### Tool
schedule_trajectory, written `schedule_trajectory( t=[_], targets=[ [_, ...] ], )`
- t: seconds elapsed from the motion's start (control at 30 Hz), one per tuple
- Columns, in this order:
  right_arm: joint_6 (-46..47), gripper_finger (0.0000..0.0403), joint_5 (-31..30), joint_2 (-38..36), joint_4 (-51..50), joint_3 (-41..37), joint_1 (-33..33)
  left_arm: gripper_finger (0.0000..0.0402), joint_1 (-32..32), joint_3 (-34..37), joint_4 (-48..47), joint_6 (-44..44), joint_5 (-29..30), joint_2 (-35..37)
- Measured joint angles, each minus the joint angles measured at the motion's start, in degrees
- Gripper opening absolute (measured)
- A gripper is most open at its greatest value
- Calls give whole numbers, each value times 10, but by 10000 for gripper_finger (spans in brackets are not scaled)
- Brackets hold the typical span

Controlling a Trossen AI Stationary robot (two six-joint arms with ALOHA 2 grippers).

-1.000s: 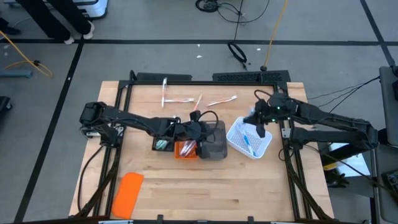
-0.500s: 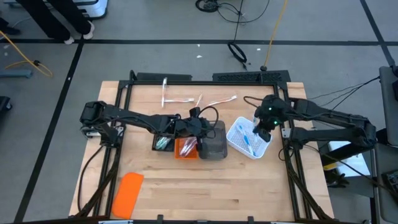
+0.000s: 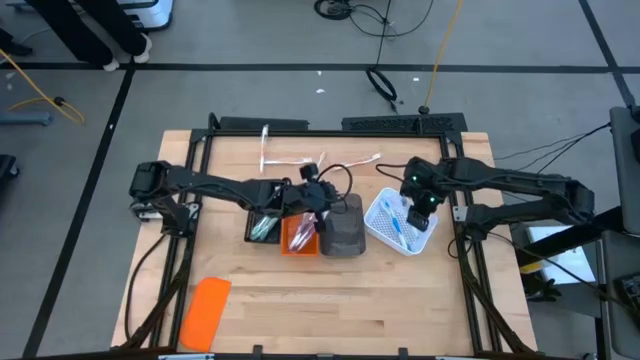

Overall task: Pick & Place Toothbrushes
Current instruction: Put the blue toothbrush into the white bin, then put the orange toothbrush into the black transparent bin

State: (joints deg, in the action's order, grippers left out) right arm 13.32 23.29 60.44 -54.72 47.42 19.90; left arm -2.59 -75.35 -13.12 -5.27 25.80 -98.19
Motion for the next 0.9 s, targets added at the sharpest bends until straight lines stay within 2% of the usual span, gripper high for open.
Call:
schedule_trajectory(
  t=[0.13,0.37,0.5,0.7,0.8,0.9],
  targets=[
    [0,93,53,3,17,0,0,31,9,0,-16,13,0,0],
    [-7,128,52,2,30,0,0,31,18,0,-19,13,2,0],
    [-21,133,51,2,39,0,0,31,22,0,-18,-1,11,0],
    [-37,127,51,0,57,0,0,31,38,0,-16,-37,69,0],
    [-37,126,52,-5,87,0,0,31,64,0,-17,-32,59,0],
    [-36,125,53,-7,121,0,-1,33,100,0,-16,-30,4,0]
  ],
)
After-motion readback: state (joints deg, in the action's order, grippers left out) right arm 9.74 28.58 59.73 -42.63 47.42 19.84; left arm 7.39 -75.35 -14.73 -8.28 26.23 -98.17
